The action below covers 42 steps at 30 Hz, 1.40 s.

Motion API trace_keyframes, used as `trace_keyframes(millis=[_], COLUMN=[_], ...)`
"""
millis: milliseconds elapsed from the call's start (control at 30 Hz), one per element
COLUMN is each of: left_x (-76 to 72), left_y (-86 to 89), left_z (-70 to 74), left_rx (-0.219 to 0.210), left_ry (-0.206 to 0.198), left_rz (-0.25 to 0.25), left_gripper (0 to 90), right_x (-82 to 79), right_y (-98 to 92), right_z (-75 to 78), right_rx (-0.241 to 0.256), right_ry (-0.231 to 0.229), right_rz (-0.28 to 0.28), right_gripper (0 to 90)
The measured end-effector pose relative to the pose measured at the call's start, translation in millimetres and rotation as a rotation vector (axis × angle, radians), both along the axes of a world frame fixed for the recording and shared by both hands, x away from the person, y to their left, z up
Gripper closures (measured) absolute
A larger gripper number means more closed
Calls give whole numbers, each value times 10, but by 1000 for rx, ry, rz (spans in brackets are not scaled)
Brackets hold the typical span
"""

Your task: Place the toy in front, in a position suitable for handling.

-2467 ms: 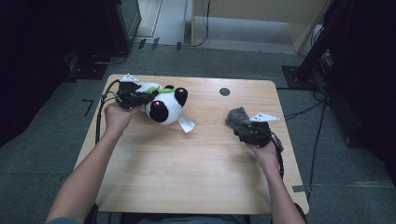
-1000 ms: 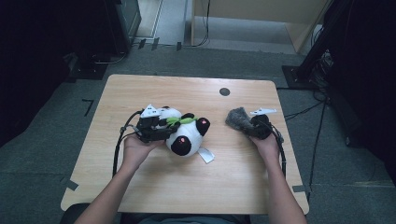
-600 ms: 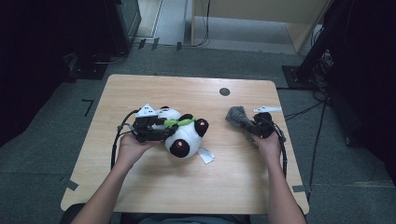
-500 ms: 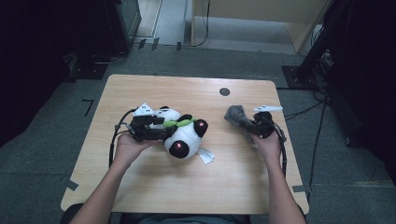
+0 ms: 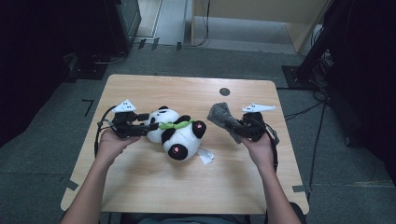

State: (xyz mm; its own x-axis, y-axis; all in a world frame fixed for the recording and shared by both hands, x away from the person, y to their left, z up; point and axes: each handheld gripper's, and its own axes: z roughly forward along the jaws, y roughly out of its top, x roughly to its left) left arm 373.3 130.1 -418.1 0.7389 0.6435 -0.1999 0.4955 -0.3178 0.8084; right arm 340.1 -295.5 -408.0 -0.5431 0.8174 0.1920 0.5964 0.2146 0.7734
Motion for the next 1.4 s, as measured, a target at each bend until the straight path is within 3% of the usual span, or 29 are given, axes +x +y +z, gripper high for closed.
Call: trace_keyframes(millis=[133, 300, 433, 567, 700, 967, 1233, 1400], left_x=[75, 158, 191, 202, 210, 144, -2, -110], left_y=[144, 271, 215, 140, 128, 31, -74, -115], left_z=[-81, -190, -289, -354, -370, -393, -385, -399], left_rx=[29, 24, 35, 41, 14, 2, 6, -37], left_ry=[15, 47, 59, 75, 97, 66, 88, 111], left_rz=[4, 6, -29, -54, -65, -74, -92, -75], left_gripper=[352, 364, 375, 384, 392, 384, 397, 408], right_x=[-85, -180, -239, -236, -187, -81, 20, 135], right_y=[155, 349, 516, 661, 656, 571, 468, 430], right_z=[137, 203, 185, 70, -11, -122, -145, -165], right_rx=[11, 13, 33, -6, -17, -40, -46, -55], right_ry=[-14, -14, 10, 18, 24, 4, -35, -56], right_rz=[44, 100, 156, 185, 180, 128, 84, 68], right_gripper=[745, 743, 743, 739, 740, 740, 738, 737])
